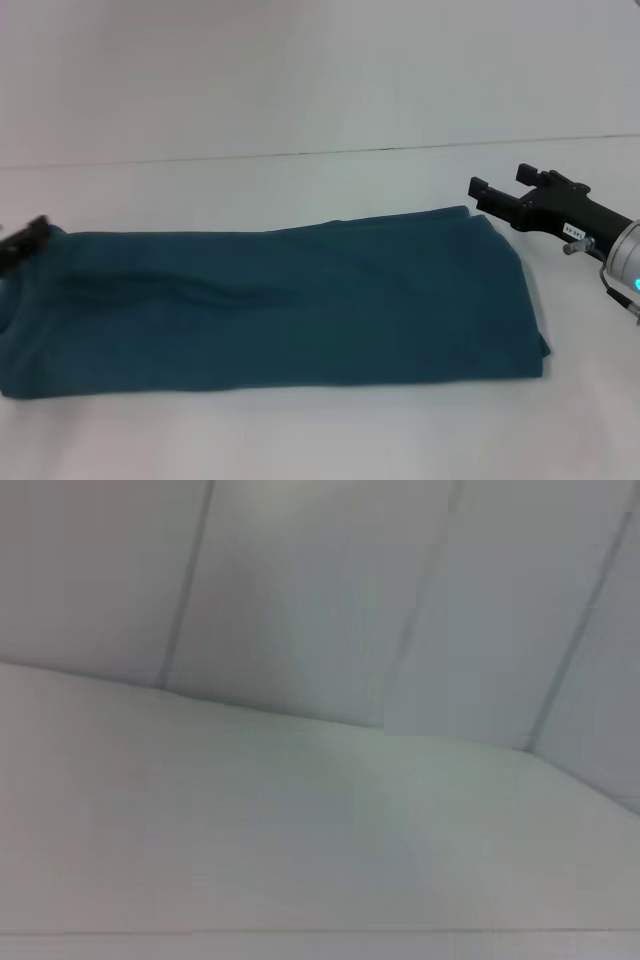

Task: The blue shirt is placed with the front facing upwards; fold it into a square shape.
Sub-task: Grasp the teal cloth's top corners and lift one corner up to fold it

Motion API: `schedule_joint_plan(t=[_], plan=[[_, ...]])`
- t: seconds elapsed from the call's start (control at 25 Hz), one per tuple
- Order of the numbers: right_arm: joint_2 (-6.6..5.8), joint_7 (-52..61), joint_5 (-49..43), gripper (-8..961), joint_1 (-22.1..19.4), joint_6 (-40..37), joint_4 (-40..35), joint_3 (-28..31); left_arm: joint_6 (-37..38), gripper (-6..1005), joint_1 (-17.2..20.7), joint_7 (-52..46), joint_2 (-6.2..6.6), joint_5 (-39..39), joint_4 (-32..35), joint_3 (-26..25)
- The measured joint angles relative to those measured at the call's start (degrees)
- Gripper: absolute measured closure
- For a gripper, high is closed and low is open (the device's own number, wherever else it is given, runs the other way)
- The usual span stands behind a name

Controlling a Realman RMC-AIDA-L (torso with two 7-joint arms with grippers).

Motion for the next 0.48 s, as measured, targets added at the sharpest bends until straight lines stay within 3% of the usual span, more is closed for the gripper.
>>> schedule_joint_plan(t=[0.24, 0.48], plan=[[-0.01, 0.0, 0.0, 69, 0.0, 0.1, 1.0, 0.0, -1.6, 138, -4.5, 13.2, -0.15, -1.4, 12.2, 0.1], [-0.01, 0.2, 0.0, 68, -0.5, -0.3, 1.3, 0.0, -6.5, 138, -7.2, 17.0, -0.22, -1.4, 17.8, 1.3]])
